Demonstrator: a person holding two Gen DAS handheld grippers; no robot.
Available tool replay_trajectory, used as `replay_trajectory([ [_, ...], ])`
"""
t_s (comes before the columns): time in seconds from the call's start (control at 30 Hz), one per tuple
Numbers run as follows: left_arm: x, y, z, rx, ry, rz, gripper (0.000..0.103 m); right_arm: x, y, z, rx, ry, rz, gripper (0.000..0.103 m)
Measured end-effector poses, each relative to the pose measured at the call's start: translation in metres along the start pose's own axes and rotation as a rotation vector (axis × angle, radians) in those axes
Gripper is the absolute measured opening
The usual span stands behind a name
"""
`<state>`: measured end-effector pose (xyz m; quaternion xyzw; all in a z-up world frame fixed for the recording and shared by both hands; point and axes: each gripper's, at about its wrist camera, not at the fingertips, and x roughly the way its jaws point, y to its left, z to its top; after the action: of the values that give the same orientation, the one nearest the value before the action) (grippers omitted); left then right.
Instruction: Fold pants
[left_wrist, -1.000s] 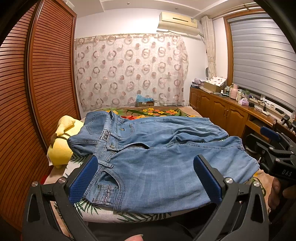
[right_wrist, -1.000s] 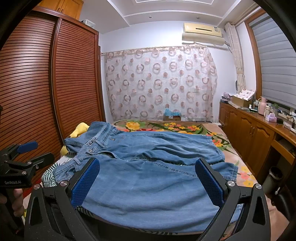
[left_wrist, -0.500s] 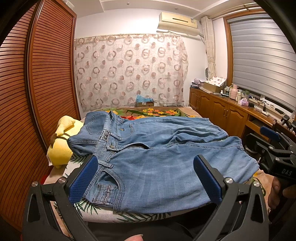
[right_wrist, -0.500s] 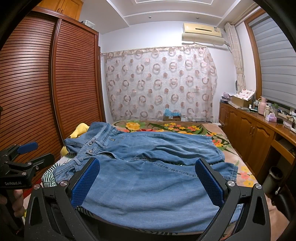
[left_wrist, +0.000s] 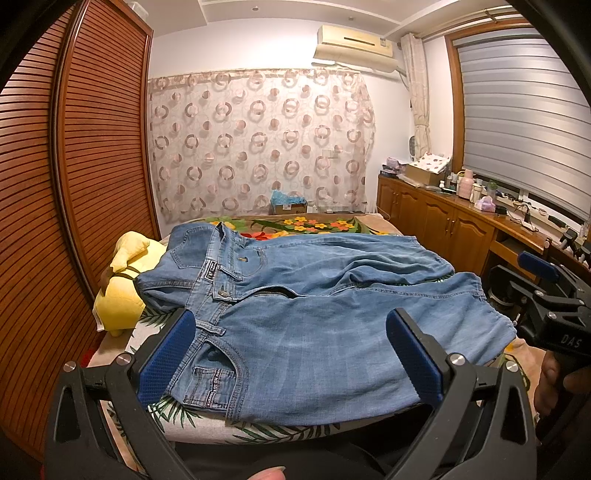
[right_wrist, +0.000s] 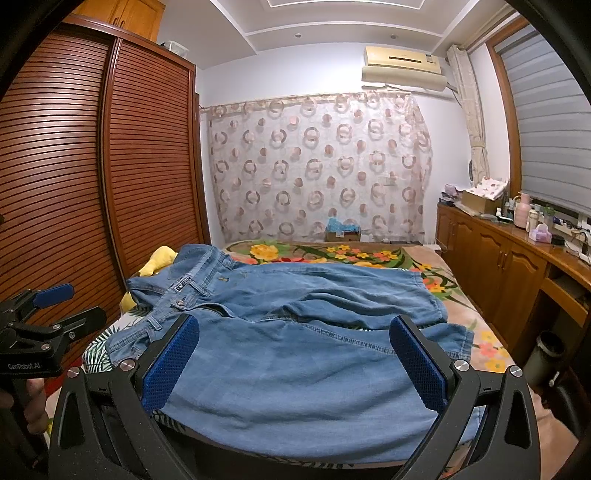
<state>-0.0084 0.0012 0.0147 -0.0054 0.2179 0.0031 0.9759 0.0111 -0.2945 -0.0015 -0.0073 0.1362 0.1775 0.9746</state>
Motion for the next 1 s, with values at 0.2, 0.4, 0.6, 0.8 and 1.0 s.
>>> replay_trajectory([
  [0.2, 0.000, 0.000, 0.000, 0.000, -0.001, 0.002, 0.103, 0.000, 0.000, 0.000, 0.004, -0.004, -0.007, 0.103],
  [0.4, 0.002, -0.001, -0.001, -0.001, 0.000, -0.001, 0.103, 0.000, -0.001, -0.001, 0.010, -0.007, -0.009, 0.103],
  [0.6, 0.001, -0.004, -0.001, 0.000, 0.000, -0.001, 0.103, 0.000, -0.001, -0.002, 0.009, -0.010, -0.012, 0.103],
  [0.8, 0.004, -0.005, -0.003, -0.008, 0.024, -0.001, 0.103, 0.005, -0.004, -0.005, 0.024, 0.007, -0.028, 0.103],
  [1.0, 0.014, 0.000, -0.010, -0.016, 0.044, 0.003, 0.103, 0.010, -0.005, -0.002, 0.024, 0.012, -0.042, 0.103],
])
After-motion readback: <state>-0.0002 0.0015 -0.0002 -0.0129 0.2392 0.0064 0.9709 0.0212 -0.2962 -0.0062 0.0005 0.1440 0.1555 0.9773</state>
